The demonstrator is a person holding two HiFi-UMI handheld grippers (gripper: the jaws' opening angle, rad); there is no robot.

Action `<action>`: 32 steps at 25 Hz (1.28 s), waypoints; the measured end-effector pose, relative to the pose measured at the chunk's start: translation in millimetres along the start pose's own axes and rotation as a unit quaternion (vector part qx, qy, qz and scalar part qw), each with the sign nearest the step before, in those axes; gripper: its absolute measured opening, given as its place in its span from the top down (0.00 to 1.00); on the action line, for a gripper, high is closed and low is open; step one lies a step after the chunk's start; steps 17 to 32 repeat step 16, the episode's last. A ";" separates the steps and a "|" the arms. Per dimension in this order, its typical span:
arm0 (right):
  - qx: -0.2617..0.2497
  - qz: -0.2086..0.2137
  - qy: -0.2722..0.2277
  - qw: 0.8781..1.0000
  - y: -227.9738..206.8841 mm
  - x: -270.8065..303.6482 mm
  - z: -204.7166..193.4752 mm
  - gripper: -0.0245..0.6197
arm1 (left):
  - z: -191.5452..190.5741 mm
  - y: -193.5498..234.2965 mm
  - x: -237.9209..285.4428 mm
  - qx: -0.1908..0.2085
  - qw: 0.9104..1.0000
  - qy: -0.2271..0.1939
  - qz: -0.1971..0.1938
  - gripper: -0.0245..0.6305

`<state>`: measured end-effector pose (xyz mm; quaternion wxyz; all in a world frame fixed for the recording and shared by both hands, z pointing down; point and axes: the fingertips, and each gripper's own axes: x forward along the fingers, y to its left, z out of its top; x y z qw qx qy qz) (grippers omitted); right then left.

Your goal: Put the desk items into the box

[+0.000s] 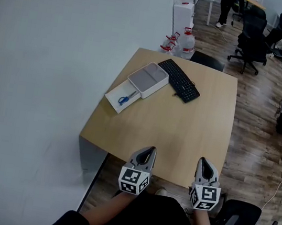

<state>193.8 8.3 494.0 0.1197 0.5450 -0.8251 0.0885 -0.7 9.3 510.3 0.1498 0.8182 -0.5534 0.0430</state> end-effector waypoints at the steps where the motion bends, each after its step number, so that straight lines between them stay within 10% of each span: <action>1: 0.001 0.004 0.001 1.000 2.0 -0.3 0.0 0.87 | -0.6 2.5 -0.9 -0.001 1.000 0.001 0.003 0.93; 32: -0.002 0.009 0.001 1.000 9.4 5.3 -2.7 0.87 | 6.2 4.9 5.7 0.004 1.000 -0.010 0.007 0.93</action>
